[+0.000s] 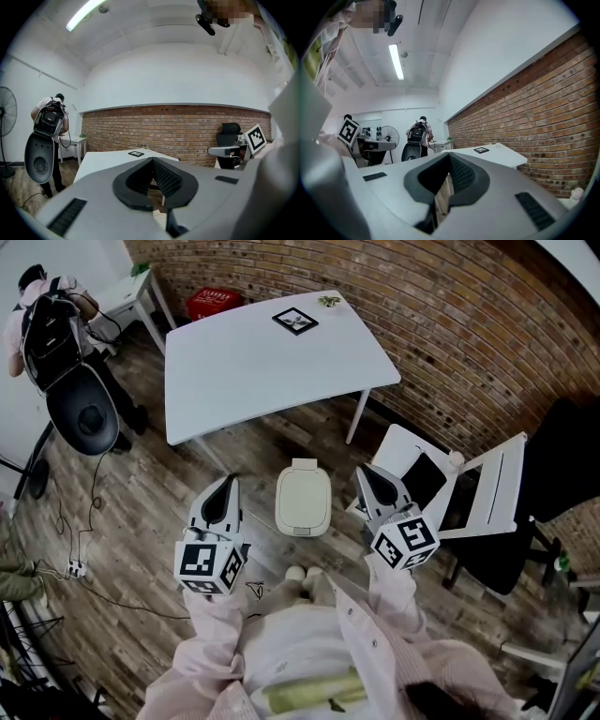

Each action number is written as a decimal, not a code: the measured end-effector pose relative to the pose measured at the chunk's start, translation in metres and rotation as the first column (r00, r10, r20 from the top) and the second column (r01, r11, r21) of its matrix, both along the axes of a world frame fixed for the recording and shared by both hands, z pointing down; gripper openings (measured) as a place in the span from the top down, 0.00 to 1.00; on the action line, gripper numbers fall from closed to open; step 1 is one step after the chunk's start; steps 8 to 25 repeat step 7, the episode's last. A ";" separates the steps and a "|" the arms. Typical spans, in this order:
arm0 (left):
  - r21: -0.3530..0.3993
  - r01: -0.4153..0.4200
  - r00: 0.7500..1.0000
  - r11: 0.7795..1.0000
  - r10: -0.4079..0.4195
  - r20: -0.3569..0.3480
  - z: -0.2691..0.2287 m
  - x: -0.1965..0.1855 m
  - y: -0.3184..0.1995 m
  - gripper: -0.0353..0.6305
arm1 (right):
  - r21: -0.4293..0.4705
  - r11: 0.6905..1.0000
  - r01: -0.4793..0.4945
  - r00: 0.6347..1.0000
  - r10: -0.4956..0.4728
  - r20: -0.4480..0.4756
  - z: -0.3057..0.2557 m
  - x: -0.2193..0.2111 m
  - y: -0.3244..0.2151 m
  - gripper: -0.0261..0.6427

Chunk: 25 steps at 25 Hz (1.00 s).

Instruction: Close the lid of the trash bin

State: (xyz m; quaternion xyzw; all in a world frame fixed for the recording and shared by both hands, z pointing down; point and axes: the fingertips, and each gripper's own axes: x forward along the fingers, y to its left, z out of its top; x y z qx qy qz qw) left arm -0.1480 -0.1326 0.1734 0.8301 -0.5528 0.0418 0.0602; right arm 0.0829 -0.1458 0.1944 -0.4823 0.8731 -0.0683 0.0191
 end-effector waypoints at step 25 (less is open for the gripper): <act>-0.012 -0.005 1.000 1.000 0.005 0.000 0.003 0.003 0.000 0.96 | -0.003 1.000 -0.002 1.000 0.002 0.001 0.000 -0.001 -0.001 0.96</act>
